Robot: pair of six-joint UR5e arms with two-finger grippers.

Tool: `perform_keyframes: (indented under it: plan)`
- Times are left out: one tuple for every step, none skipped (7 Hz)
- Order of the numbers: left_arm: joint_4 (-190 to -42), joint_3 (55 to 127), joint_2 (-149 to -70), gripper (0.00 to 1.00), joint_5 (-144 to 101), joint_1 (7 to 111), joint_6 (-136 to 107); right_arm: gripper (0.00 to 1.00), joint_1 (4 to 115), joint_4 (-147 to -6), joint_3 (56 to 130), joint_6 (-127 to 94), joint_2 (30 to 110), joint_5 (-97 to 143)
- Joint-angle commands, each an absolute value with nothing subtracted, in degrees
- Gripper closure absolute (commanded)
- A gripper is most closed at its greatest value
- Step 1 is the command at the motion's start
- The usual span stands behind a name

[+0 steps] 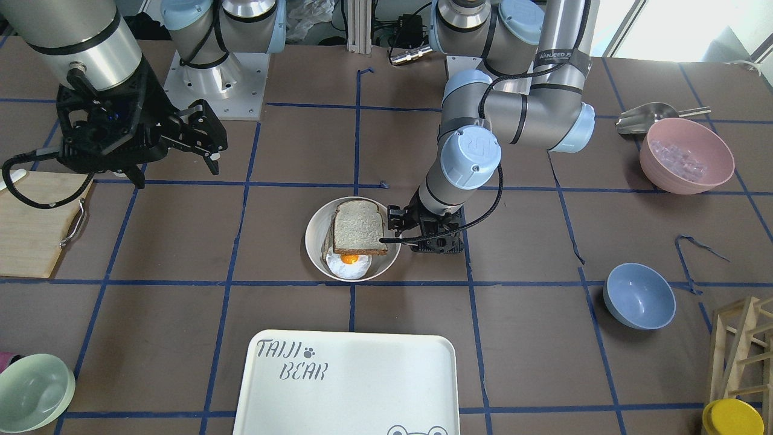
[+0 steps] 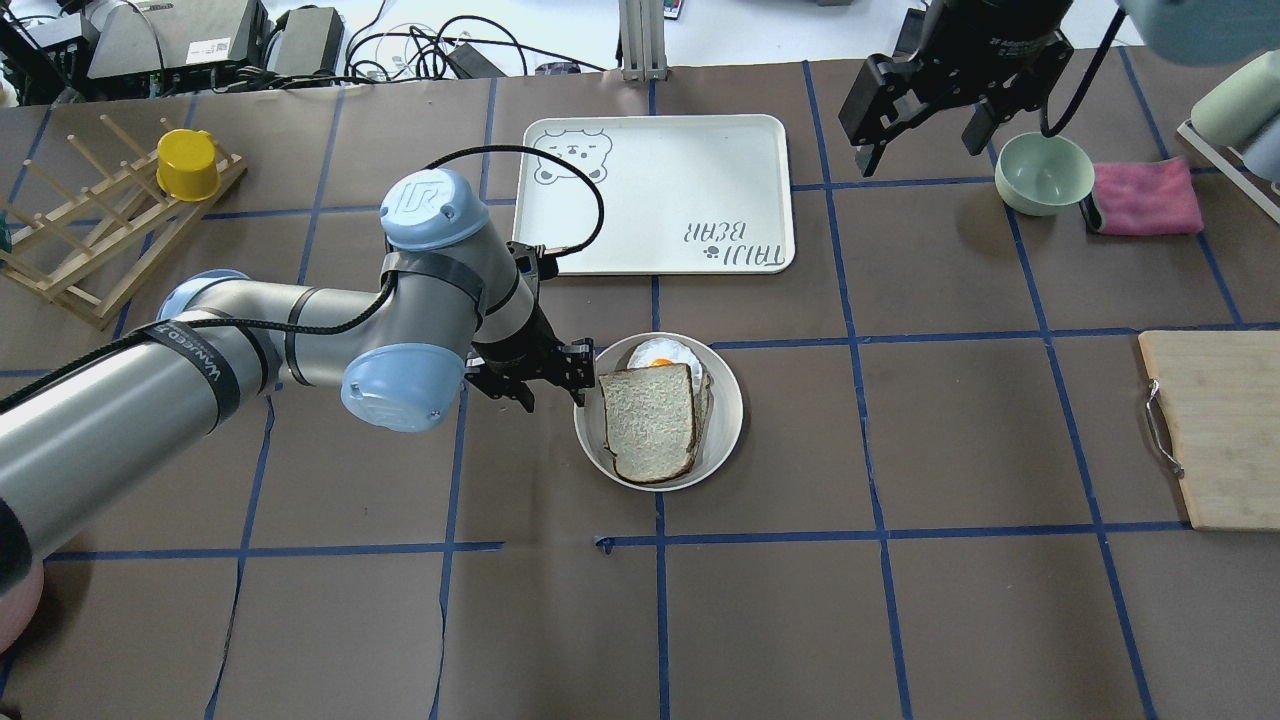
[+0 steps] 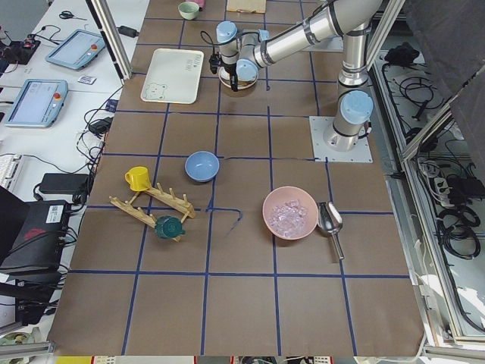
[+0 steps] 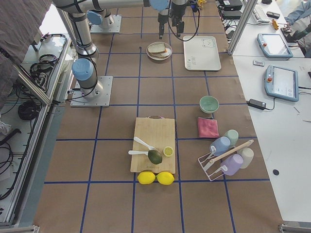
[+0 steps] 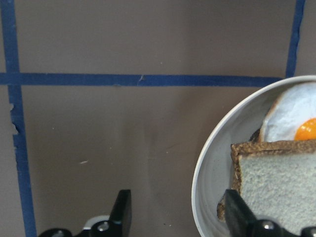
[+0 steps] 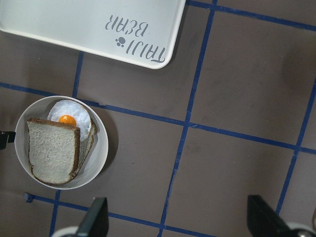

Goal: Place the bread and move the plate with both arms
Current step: 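Raise the right gripper away while the left gripper reaches toward the plate rim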

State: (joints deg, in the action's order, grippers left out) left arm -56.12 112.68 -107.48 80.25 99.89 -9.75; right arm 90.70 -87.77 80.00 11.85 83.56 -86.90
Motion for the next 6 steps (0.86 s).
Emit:
perform_keyframes:
  plan:
    - [-53.9,114.1,-108.7,0.36,80.3,101.5,-10.0,0.00,90.9,-88.4,79.8,11.3,83.5,-86.4]
    - [-53.9,114.2,-109.1,0.36,80.3,102.0,-10.1,0.00,90.4,-88.3,80.0,10.9,83.1,-87.4]
    - [-53.9,114.2,-109.6,0.36,80.2,102.1,-10.0,0.00,90.8,-88.0,79.8,8.7,83.8,-88.1]
    - [-53.8,114.2,-110.0,0.45,80.2,102.1,-10.1,0.00,91.4,-87.7,79.6,2.5,83.7,-90.9]
    - [-53.8,114.1,-110.3,0.75,80.2,102.1,-10.4,0.00,91.8,-87.7,79.6,1.8,83.8,-90.8]
    - [-53.9,114.0,-110.5,1.00,80.2,102.1,-10.4,0.00,91.9,-87.8,79.5,1.8,83.8,-91.1]
